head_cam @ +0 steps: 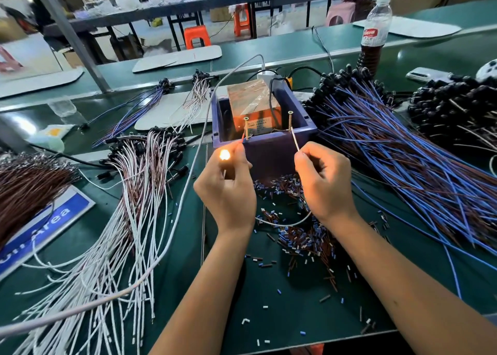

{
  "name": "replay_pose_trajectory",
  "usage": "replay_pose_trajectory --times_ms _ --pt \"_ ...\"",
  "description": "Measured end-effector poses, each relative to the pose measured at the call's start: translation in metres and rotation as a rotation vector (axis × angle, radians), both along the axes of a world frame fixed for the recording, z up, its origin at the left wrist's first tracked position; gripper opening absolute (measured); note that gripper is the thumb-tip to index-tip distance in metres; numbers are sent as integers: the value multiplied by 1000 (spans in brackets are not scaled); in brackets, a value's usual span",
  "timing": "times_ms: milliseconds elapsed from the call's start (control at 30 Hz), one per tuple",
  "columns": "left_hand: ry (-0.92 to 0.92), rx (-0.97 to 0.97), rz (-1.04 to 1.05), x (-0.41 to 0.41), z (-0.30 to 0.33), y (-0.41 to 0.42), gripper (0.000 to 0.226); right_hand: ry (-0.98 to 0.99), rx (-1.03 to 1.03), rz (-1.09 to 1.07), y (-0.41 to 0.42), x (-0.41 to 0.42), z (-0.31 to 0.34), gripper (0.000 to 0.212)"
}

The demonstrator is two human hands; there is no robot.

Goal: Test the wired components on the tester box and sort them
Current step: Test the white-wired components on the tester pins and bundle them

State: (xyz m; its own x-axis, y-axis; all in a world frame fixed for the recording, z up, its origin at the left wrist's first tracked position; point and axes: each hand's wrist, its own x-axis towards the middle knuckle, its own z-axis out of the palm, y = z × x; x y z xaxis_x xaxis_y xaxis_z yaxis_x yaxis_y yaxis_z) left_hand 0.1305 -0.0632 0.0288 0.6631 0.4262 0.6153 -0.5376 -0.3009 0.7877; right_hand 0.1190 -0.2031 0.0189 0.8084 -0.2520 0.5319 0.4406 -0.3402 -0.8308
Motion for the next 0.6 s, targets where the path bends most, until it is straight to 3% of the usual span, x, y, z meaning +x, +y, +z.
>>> replay_pose_trajectory --times_ms 233,367,467,600 --pt "25 28 54 -3 2 0 34 3 -8 38 0 -1 1 38" --pt "23 -42 31 -4 0 3 15 9 22 -9 0 -2 1 40" --pt "3 -116 27 -5 4 0 11 -7 52 -62 -1 -4 2 39" --pt "-8 -70 -52 -10 22 -25 12 17 104 -147 -12 -8 12 39"
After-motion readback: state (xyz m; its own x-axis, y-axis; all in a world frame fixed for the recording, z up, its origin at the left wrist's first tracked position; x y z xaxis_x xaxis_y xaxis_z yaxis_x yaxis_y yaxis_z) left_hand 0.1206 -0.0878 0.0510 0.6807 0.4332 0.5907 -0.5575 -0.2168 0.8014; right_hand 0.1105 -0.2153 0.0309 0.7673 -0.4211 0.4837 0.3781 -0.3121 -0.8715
